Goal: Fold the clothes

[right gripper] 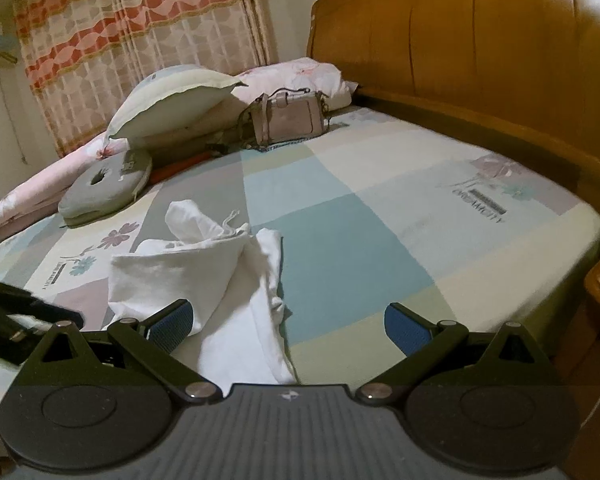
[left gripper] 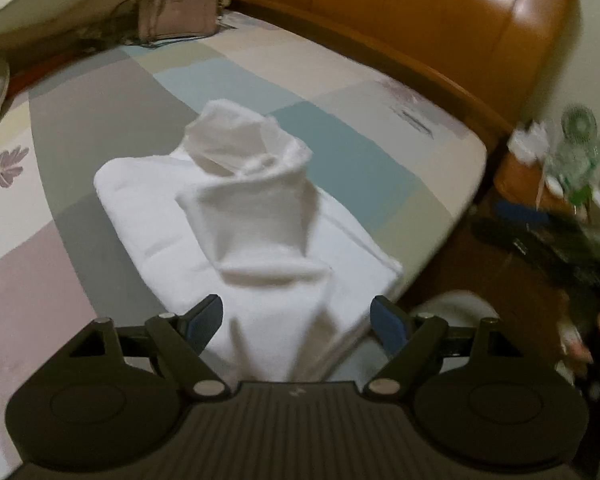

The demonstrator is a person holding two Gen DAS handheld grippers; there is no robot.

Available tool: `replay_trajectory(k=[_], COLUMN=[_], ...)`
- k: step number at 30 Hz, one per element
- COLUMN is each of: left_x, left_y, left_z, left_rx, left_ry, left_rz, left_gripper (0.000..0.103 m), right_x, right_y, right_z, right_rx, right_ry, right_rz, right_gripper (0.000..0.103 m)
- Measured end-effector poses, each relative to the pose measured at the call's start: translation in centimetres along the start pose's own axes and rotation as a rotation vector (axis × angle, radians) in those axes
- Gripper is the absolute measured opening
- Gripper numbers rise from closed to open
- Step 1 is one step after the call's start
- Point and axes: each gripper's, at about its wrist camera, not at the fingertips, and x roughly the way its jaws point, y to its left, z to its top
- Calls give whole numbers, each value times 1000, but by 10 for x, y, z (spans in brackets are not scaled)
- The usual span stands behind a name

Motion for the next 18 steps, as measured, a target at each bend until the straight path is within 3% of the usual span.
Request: replay_trajectory(k=[3,8,16,18], left_x=[18,37,31,22], left_y=[24,22,-12,-17], left_z=[15,36,29,16], left_rx=[-99,-143,8,71], left_ry=[-31,-72,-104,-121], left_rz=[-40,-165,-166,-105], left_gripper=[80,80,81,81], right_x=[-9,-12,-11,-11], right_y=[1,-1,-14,-20], right_z=[-2,-8,-12,-13], right_rx=[-7,-4,13,31], right_ry=[-7,12,26,27], right_rz=[-22,-63,-92,-92], right_gripper=[103,103,103,103])
